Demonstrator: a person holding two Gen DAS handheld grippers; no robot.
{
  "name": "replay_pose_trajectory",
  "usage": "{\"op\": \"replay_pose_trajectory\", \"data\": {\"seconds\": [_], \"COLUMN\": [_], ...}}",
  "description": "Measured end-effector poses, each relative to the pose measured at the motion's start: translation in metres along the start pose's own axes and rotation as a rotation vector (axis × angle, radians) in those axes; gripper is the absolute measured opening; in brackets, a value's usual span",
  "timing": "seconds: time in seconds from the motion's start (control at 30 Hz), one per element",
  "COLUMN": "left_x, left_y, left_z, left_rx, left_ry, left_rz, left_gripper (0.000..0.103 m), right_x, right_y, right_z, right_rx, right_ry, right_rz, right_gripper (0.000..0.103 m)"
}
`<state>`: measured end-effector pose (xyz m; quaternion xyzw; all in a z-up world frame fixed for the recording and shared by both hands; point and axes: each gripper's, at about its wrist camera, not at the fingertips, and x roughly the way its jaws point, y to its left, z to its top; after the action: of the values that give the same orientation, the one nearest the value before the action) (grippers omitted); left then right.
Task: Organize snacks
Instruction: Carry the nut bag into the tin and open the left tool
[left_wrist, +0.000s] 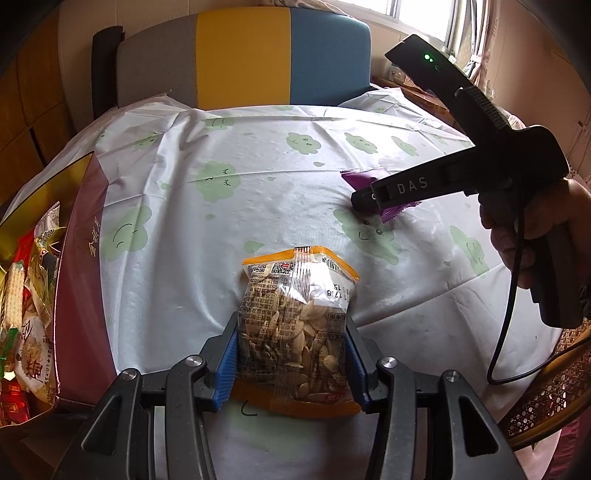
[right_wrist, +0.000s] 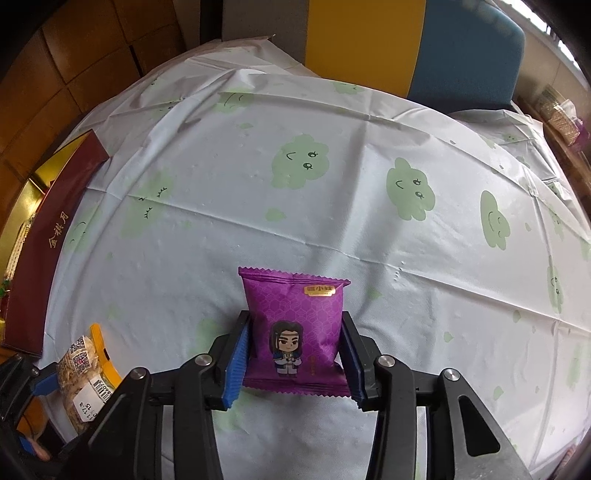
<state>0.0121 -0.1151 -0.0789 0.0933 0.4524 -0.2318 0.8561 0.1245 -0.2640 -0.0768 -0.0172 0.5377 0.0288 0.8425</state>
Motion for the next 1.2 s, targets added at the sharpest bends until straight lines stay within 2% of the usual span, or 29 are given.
{"op": "replay_pose_trajectory", "data": {"seconds": [0.3, 0.47, 0.67, 0.77, 0.97, 1.03, 1.2], "left_x": [0.0, -0.006, -0.04, -0.061, -0.102, -0.111, -0.115], "left_y": [-0.003, -0.002, 0.01, 0.032, 0.115, 0.156, 0.241], "left_z": [0.0, 0.003, 0.016, 0.024, 0.033, 0.029, 0.005], "left_rx": [0.019, 0.03, -0.013, -0.088, -0.305, -0.418, -0.683], "left_ry": [0.002, 0.009, -0.055, -0.087, -0.149, -0.151, -0.126], "left_rz": [0.017, 0.021, -0.032, -0.058, 0.01, 0.07, 0.126], "left_gripper": [0.05, 0.047, 0.047, 0.047, 0.047, 0.047, 0.047], "right_x": [0.005, 0.003, 0.002, 0.002, 0.001, 0.001, 0.0], "right_y": [0.002, 0.006, 0.01, 0.01, 0.011, 0.011, 0.013], "right_z": [0.003, 0.0, -0.003, -0.003, -0.004, -0.004, -0.004], "right_rx": [-0.012, -0.056, -0.089, -0.093, -0.097, -0.097, -0.103], "right_ry": [0.0, -0.018, -0.034, -0.037, -0.038, -0.039, -0.041], "right_rz": [0.008, -0.018, -0.038, -0.04, -0.045, -0.045, -0.054], "right_gripper": [0.042, 0.042, 0.042, 0.042, 0.042, 0.042, 0.042]}}
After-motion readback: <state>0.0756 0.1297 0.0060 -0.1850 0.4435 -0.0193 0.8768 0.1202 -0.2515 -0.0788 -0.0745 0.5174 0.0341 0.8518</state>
